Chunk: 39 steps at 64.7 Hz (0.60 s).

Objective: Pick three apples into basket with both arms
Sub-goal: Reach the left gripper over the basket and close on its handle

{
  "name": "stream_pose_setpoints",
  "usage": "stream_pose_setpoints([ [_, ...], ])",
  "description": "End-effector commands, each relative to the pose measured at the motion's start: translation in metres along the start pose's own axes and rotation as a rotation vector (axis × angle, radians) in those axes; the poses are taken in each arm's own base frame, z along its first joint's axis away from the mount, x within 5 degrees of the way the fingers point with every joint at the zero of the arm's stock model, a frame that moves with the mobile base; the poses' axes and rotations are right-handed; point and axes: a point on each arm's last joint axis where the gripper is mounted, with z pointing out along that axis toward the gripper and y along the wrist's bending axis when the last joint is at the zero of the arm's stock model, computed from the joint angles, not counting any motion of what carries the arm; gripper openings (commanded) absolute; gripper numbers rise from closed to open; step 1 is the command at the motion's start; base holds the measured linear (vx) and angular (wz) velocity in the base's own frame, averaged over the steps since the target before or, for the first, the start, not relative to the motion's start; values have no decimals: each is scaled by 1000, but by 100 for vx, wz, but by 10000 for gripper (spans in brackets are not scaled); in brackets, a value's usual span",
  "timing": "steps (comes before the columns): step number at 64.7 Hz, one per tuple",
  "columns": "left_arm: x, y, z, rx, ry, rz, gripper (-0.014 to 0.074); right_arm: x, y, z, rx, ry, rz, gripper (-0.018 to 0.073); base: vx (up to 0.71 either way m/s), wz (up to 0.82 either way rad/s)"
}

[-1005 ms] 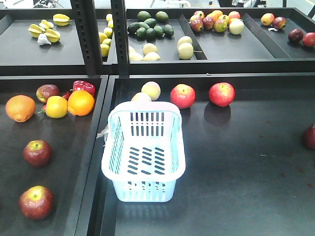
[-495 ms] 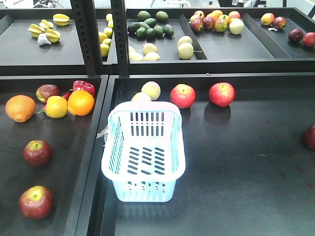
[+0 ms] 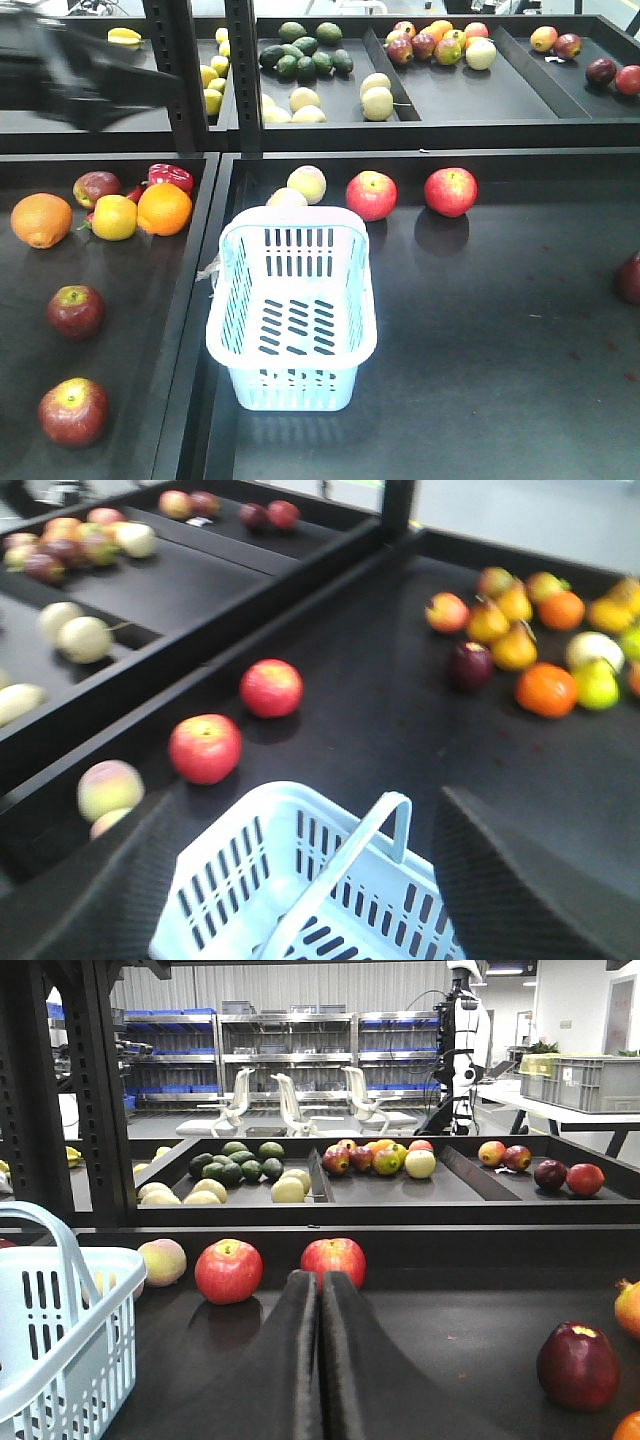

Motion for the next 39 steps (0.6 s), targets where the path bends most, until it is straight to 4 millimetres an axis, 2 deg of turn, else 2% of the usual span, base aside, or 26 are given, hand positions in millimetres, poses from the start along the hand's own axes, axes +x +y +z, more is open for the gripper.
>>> stream_pose_setpoints([
  [1, -22, -3, 16, 48, -47, 82, 523, -2, 0, -1, 1, -69, -8, -5, 0, 0],
  [13, -14, 4, 65, 125, 64, 171, 523, -2, 0, -1, 1, -69, -8, -5, 0, 0],
  [22, -7, 7, 92, 168, 109, 194, 523, -2, 0, -1, 1, -69, -8, -5, 0, 0],
  [39, 10, 14, 121, 194, 196, 232, 523, -2, 0, -1, 1, -69, -8, -5, 0, 0],
])
